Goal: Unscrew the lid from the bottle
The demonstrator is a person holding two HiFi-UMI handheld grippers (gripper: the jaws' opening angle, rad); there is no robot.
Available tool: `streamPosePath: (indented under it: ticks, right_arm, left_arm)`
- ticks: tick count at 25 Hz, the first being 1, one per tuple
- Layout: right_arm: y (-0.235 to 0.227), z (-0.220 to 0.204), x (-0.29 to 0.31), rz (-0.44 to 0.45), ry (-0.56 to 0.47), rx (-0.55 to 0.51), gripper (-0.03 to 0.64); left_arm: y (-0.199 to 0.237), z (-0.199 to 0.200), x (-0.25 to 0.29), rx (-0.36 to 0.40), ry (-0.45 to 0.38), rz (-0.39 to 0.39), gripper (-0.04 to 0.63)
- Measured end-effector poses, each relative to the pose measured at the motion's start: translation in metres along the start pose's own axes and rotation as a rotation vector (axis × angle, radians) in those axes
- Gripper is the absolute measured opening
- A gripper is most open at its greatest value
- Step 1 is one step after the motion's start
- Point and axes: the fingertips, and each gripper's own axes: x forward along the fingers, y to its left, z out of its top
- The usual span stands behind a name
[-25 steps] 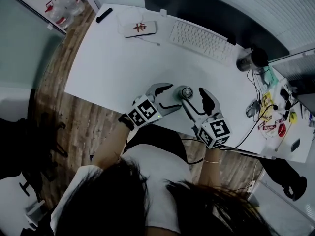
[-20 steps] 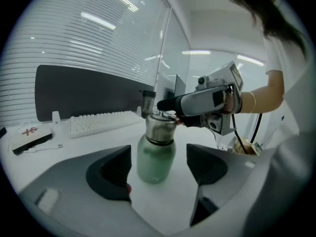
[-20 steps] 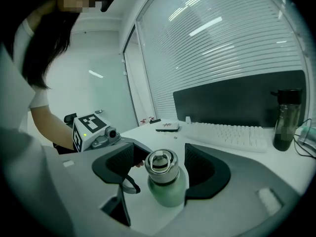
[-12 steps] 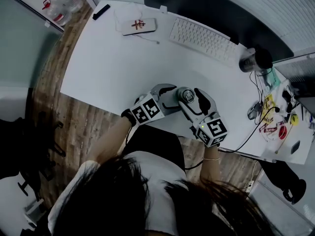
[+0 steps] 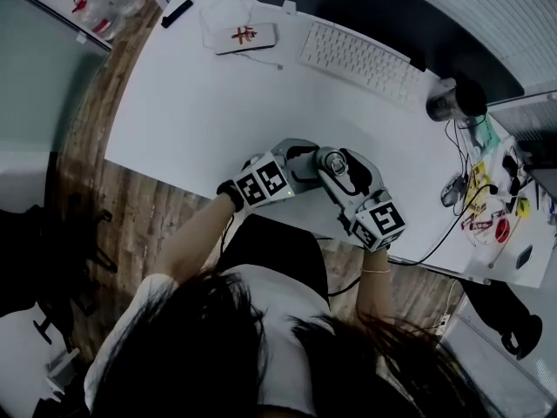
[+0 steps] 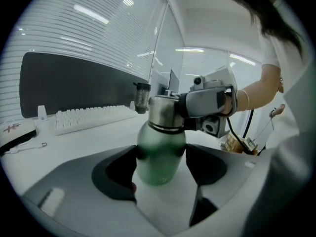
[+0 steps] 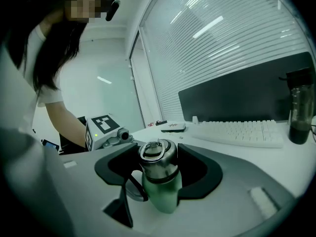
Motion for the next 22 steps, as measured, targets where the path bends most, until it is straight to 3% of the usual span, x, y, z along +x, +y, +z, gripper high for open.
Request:
streamPosePath:
  ticks: [4, 8, 22]
  right_arm:
    - [0.001, 0.0, 0.001, 0.009, -0.006, 0.002, 0.252]
    - [0.002, -0.001, -0.001, 0.072, 0.016, -0.004, 0.252]
    - [0.017, 0.001, 0.001, 0.497, 0.169, -0.058, 0.252]
  left_arm:
    - [0.001, 0.0, -0.001, 0.01, 0.001, -0.006, 0.364]
    - [-0.001, -0.001, 0.0, 0.036, 0.019, -0.045, 0.361]
    - [-0.006, -0.004, -0.004, 0.191, 0.136, -0.348, 0.36]
